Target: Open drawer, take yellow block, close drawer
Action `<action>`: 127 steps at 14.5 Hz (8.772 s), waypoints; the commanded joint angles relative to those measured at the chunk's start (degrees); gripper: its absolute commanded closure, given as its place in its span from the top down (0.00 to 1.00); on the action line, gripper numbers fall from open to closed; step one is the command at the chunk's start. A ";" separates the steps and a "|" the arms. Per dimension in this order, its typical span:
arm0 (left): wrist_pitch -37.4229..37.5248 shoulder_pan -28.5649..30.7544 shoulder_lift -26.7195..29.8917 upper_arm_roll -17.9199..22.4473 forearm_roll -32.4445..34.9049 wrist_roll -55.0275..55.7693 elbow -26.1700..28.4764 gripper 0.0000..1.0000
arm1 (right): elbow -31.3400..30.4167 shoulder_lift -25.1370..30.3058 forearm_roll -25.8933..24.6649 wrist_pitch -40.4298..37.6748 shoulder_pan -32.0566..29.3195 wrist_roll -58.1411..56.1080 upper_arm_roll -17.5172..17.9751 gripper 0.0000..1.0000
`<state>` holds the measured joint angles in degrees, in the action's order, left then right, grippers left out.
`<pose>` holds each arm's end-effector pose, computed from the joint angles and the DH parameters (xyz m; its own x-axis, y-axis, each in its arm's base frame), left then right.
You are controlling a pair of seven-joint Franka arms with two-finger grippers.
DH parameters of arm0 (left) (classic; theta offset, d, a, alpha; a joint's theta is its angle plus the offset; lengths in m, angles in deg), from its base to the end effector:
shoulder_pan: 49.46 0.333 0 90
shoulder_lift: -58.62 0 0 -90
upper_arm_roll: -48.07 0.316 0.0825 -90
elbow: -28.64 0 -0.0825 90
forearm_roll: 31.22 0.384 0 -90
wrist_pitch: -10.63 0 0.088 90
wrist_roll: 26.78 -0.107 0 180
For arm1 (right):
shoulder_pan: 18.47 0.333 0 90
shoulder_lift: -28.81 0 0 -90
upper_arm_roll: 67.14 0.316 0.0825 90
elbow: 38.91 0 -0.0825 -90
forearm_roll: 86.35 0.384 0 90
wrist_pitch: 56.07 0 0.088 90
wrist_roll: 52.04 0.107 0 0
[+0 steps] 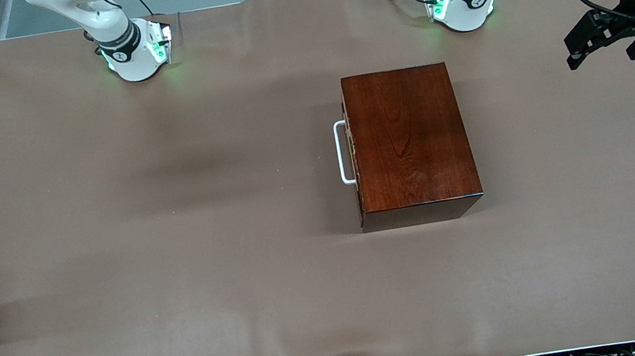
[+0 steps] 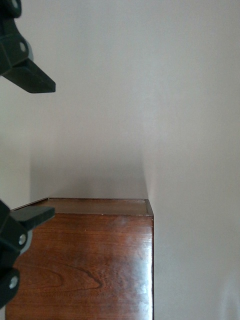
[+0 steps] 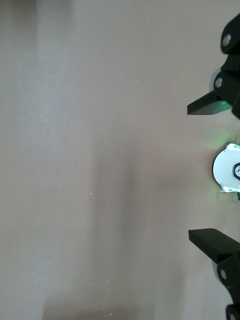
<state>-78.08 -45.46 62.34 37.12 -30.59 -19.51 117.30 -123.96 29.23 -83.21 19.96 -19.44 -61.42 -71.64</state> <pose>0.5281 -0.0671 0.6681 0.9977 0.0057 0.0670 0.0067 -0.9999 -0.0149 0.5240 -0.0435 0.6489 0.9870 0.0822 -0.1382 0.0717 -0.9943 -0.0787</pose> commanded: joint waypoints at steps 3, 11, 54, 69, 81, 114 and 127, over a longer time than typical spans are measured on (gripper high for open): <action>0.73 0.75 -0.73 -0.48 -0.10 -0.24 -1.30 1.00 | -1.08 1.43 -0.50 -0.09 -1.23 -0.47 0.89 1.00; 1.08 2.07 -0.65 -0.13 1.22 1.25 -1.13 1.00 | -1.08 1.35 -0.41 -0.10 -1.40 -0.56 0.72 1.00; -4.19 -53.21 -49.77 5.23 18.53 53.73 -25.04 1.00 | -0.82 0.47 -0.59 -0.18 -7.03 -0.03 5.99 1.00; -13.05 -53.74 -54.17 4.97 19.94 57.67 -25.82 1.00 | -0.91 -0.24 0.20 -0.18 -6.33 0.41 6.26 1.00; -18.78 -57.69 -53.82 4.09 17.21 68.66 -26.26 1.00 | -0.82 -0.50 2.05 -0.18 -5.36 7.09 6.34 1.00; 0.10 -43.92 -27.65 4.97 15.12 46.56 -24.95 1.00 | -0.91 -2.61 4.68 -0.01 9.75 59.54 6.43 1.00; 2.32 -14.73 -8.13 4.97 7.90 10.41 -8.35 1.00 | -0.91 -9.55 10.66 12.02 23.01 91.26 6.34 1.00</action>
<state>-75.34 -62.50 50.28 42.72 -21.77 -6.88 103.93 -125.20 20.87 -73.41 29.96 0.12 23.95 -64.80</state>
